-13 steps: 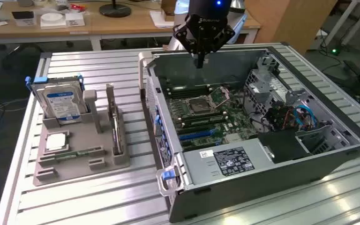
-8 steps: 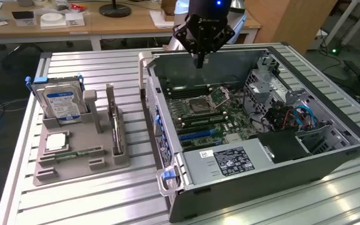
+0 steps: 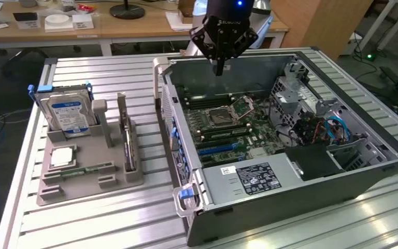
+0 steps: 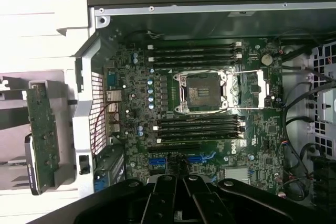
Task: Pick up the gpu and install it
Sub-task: 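Reach for the gpu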
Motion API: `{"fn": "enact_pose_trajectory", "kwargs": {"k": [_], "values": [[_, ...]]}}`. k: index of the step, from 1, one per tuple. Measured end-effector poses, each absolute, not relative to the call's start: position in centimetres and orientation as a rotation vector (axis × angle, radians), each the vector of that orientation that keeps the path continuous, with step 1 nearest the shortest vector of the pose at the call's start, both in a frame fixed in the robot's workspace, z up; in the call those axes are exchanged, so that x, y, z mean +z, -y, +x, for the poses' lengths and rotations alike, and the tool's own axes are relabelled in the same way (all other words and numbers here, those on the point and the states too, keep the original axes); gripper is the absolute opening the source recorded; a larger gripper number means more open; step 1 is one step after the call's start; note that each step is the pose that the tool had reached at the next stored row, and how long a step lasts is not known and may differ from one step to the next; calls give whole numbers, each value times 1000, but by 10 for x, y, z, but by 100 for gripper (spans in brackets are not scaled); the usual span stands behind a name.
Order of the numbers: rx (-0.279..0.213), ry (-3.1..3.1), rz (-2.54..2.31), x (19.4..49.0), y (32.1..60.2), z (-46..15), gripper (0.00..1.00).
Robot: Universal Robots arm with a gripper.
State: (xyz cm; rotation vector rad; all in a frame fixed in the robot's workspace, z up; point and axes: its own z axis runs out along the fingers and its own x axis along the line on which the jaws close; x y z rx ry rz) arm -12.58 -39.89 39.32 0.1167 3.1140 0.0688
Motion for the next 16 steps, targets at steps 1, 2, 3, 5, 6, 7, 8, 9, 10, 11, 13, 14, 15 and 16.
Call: {"fn": "enact_pose_trajectory", "kwargs": {"k": [1, 2, 3, 5, 6, 7, 8, 9, 10, 11, 13, 14, 15, 16], "values": [[69, -3114, 117, 393, 399, -127, 11], [69, -3114, 117, 393, 399, -128, 11], [69, -3114, 117, 393, 399, -129, 11], [69, -3114, 117, 393, 399, -132, 11], [69, -3114, 117, 393, 399, -134, 11], [69, -3114, 117, 393, 399, -136, 11], [69, -3114, 117, 393, 399, -139, 11], [69, -3114, 116, 393, 399, -141, 11], [69, -3114, 117, 393, 399, -143, 11], [69, -3114, 117, 393, 399, -146, 11], [69, -3114, 117, 393, 399, -151, 11], [69, -3114, 117, 393, 399, -153, 11], [69, -3114, 116, 393, 399, -155, 11], [69, -3114, 117, 393, 399, -157, 11]]}}
